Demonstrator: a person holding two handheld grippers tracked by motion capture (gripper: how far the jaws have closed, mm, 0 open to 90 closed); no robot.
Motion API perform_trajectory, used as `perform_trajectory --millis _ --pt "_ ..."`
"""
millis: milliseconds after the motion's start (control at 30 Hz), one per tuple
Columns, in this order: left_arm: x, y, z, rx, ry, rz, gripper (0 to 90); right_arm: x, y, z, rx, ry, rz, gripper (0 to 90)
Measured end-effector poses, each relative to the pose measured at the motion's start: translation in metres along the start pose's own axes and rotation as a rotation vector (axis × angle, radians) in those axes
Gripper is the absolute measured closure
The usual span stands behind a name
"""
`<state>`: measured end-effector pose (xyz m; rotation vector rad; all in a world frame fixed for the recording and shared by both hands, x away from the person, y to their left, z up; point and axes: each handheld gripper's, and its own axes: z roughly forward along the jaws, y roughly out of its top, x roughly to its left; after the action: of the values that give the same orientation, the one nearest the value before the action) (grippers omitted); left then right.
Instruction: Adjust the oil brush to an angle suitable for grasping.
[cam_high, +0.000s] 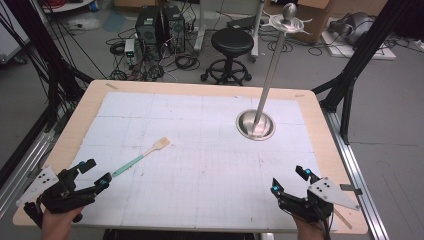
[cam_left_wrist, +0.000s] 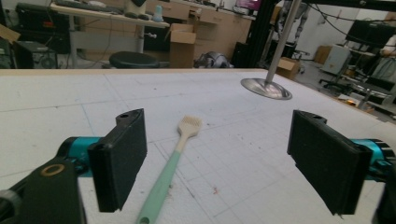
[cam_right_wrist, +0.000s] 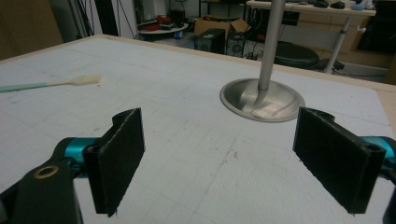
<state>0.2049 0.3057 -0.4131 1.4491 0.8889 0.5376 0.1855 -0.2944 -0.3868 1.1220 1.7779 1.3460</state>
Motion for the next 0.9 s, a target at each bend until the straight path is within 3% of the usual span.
perform_trajectory --millis 167,200,300,367,400,467,533,600,733,767,800,900 --pt "0.004 0.000 0.004 0.001 0.019 -0.006 23.4 -0.002 -0.001 0.000 0.001 0.000 0.012 15.6" --pt "0.006 0.002 0.009 0.007 -0.001 -0.018 23.5 -0.002 -0.002 -0.001 0.003 -0.001 0.017 15.6" --pt "0.008 0.005 0.017 0.022 -0.007 -0.015 25.8 -0.002 -0.002 -0.002 0.005 -0.001 0.017 15.6" --pt "0.010 0.007 0.027 0.049 -0.012 -0.012 33.6 -0.002 -0.002 -0.002 0.009 -0.006 0.010 15.7" --pt "0.015 0.008 0.038 0.066 -0.046 -0.037 43.3 -0.002 -0.002 -0.003 0.011 -0.007 0.009 15.7" --pt "0.020 0.007 0.050 0.072 -0.073 -0.088 65.0 -0.002 -0.002 -0.003 0.015 -0.008 0.011 15.6" --pt "0.024 0.006 0.061 0.085 -0.047 -0.077 81.0 -0.002 -0.002 -0.003 0.012 -0.012 0.005 15.6" --pt "0.027 0.007 0.069 0.099 -0.020 -0.067 88.4 -0.001 -0.002 -0.003 0.013 -0.013 0.009 15.7" --pt "0.033 0.011 0.088 0.178 0.029 -0.029 89.6 0.001 -0.002 -0.002 0.017 -0.009 0.010 15.7" --pt "0.033 0.011 0.088 0.178 0.029 -0.029 89.6 0.001 -0.002 -0.002 0.018 -0.005 0.008 15.7" --pt "0.036 0.013 0.100 0.243 0.050 -0.007 89.6 0.002 -0.001 -0.002 0.020 -0.004 0.009 15.7" --pt "0.039 0.013 0.120 0.323 0.071 0.002 89.6 0.005 -0.001 0.001 0.027 0.004 0.003 15.7"
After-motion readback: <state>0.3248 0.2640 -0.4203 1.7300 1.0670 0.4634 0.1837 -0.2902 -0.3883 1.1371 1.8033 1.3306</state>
